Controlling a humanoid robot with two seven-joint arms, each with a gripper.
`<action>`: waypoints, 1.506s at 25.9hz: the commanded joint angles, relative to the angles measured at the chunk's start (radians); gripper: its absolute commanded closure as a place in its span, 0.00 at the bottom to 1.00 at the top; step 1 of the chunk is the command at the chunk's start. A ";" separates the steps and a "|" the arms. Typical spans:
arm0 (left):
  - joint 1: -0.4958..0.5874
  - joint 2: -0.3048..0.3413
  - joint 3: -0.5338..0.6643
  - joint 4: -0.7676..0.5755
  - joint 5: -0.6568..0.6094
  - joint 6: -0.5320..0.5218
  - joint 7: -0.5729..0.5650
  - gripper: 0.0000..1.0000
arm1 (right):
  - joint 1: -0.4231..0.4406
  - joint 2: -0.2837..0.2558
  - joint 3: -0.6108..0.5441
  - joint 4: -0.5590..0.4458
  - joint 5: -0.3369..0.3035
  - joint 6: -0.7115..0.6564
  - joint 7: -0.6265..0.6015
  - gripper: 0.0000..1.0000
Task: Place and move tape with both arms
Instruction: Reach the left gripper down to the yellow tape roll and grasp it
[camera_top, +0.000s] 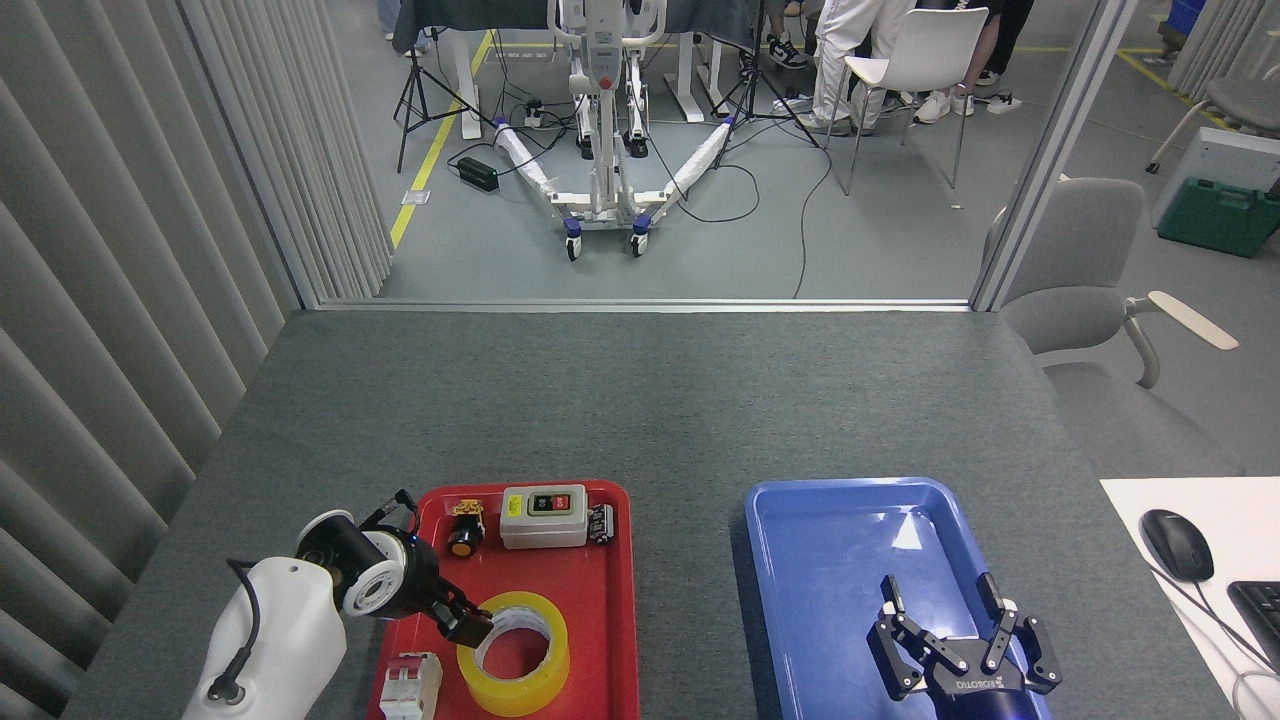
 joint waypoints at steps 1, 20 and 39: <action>-0.015 0.001 -0.025 0.033 -0.003 -0.044 -0.032 0.00 | -0.001 0.001 -0.001 0.000 0.004 0.000 0.000 0.00; -0.097 -0.042 -0.032 0.133 -0.003 -0.161 -0.055 0.00 | 0.001 0.000 0.001 0.000 0.007 -0.003 0.000 0.00; -0.158 -0.128 0.156 0.190 0.216 -0.276 -0.054 1.00 | -0.001 -0.003 0.001 0.005 0.005 -0.003 0.000 0.00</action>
